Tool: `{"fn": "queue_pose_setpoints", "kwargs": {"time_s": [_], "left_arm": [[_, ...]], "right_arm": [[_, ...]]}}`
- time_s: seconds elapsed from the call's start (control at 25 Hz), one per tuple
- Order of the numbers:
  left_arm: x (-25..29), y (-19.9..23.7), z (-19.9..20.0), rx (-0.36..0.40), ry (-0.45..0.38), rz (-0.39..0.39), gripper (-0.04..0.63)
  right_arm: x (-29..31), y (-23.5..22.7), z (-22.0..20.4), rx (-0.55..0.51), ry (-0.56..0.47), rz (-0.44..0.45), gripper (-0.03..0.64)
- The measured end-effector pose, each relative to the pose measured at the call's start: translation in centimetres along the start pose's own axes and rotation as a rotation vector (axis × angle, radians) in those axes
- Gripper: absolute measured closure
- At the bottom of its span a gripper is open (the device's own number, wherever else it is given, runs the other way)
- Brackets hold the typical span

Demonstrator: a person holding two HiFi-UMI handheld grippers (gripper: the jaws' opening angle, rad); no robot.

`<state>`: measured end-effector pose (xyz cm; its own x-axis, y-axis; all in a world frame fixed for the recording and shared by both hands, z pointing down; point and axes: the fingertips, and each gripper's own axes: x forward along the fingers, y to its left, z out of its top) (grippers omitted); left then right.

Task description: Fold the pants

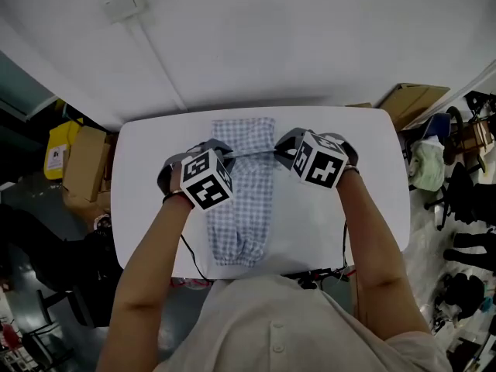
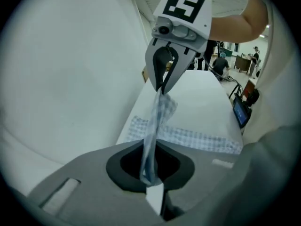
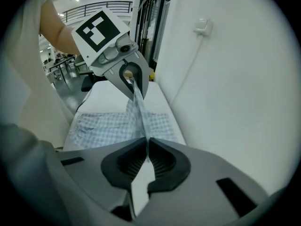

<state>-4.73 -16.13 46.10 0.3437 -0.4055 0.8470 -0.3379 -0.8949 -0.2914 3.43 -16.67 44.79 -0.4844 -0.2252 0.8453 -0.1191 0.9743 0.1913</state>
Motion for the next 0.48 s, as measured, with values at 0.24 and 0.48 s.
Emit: {"fn": "queue_pose_setpoints", "kwargs": {"time_s": [0.24, 0.48], "left_arm": [[-3.9, 8.9, 2.2, 0.050, -0.037, 0.131, 0.572], [-10.8, 13.7, 4.9, 0.214, -0.101, 0.394, 0.572]], "right_arm": [[-4.2, -8.0, 6.2, -0.015, -0.079, -0.239, 0.586], [-9.1, -9.2, 10.8, -0.041, -0.172, -0.419, 0.586]]}}
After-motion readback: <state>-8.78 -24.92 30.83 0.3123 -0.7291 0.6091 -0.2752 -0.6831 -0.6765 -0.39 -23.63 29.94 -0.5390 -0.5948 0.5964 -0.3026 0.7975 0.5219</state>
